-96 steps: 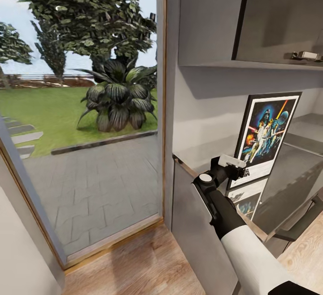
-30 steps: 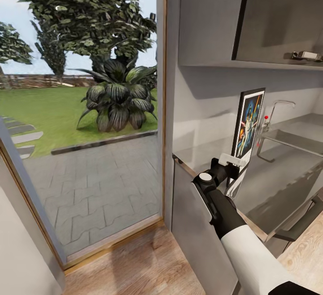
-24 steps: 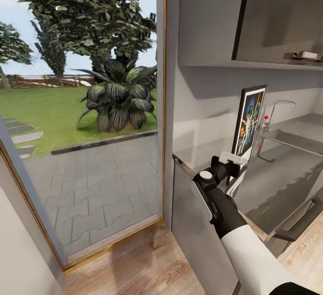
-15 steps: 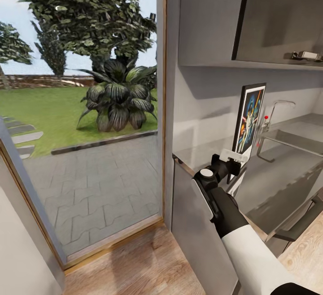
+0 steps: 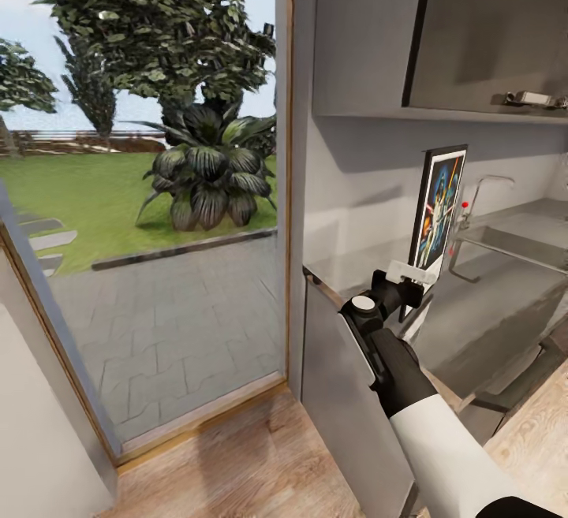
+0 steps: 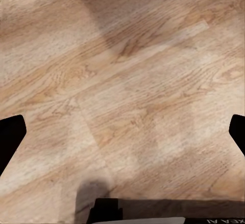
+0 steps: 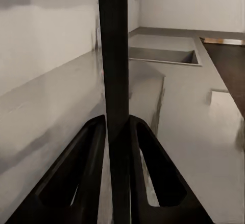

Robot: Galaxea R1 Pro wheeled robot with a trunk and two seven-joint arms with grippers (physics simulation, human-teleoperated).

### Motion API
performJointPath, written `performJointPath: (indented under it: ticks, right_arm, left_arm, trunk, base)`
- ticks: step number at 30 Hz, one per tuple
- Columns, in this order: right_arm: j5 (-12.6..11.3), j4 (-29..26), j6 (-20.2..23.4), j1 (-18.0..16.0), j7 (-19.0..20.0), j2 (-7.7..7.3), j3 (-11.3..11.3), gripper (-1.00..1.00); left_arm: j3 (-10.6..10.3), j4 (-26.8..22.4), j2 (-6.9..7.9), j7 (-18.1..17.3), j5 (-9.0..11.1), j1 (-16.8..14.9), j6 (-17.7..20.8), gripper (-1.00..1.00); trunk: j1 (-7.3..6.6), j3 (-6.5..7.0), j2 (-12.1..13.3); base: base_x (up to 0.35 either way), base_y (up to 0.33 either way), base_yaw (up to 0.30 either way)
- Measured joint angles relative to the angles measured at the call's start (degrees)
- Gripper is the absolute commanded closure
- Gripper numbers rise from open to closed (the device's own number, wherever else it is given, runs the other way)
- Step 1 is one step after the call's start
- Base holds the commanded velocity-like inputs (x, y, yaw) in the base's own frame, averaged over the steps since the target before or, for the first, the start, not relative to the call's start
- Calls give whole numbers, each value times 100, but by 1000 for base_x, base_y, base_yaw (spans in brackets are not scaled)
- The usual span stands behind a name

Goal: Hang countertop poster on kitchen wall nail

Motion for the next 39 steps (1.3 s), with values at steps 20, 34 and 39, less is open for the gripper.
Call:
performJointPath:
  ticks: [20,34,39]
  right_arm:
    - [-1,16,0,-1,1,0,0,100]
    - [-3,10,0,0,0,0,0,100]
    - [-10,14,0,-1,0,-2,1,100]
  left_arm:
    - [1,0,-1,0,0,1,0,-100]
    - [1,0,-1,0,0,0,0,-100]
    - [3,-1,-4,0,0,0,0,-100]
  trunk:
    - [0,0,0]
    - [0,0,0]
    - [0,0,0]
  base:
    - [-332,0,0]
    - [-338,0,0]
    - [-338,0,0]
